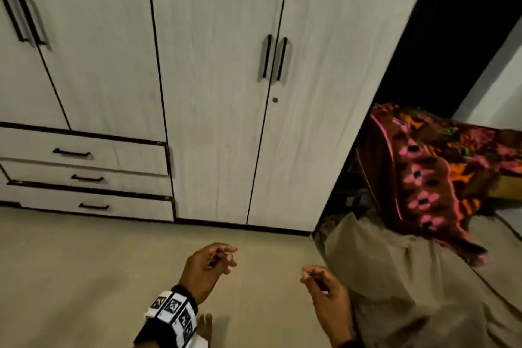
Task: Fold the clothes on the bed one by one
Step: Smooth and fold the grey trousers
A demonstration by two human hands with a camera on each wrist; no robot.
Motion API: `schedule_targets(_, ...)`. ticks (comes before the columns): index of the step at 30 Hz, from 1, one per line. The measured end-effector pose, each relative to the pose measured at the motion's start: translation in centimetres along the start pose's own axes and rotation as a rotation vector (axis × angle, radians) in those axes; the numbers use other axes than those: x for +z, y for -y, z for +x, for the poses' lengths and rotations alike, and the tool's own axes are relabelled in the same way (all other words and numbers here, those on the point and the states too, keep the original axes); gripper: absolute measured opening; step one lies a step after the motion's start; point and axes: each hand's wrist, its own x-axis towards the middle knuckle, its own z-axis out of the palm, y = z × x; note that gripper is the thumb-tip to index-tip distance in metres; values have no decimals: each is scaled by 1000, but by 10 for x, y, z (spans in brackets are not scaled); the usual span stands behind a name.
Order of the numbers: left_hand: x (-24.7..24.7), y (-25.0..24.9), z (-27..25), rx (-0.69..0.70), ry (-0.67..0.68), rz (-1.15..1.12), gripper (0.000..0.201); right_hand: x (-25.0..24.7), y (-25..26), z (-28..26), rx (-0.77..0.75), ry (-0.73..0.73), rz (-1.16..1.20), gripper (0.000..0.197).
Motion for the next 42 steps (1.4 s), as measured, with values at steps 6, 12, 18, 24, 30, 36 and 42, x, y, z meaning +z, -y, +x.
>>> schedule_targets(6,-27,-8,274,4,-106,39,36,51,48,281,67,94,-128,23)
schedule_targets(12,-50,-140,559,222,-111,118,62,80,218,554,-181,4,-198,62)
schedule_targets(18,-17,-233,718,379,-7,154,41,112,318,698,-261,12,-176,44)
schedule_targets(24,38,-221,745,428,-69,66,27,149,287,727,-372,43,-112,31)
schedule_targets(30,46,-224,742,345,-142,132,30,153,279,708,-365,-57,-82,35)
schedule_targets(36,45,-227,687,236,-221,86,48,137,281,659,-376,-51,-9,36)
schedule_targets(42,33,-226,590,237,-312,-97,48,122,270,575,-384,-136,206,32)
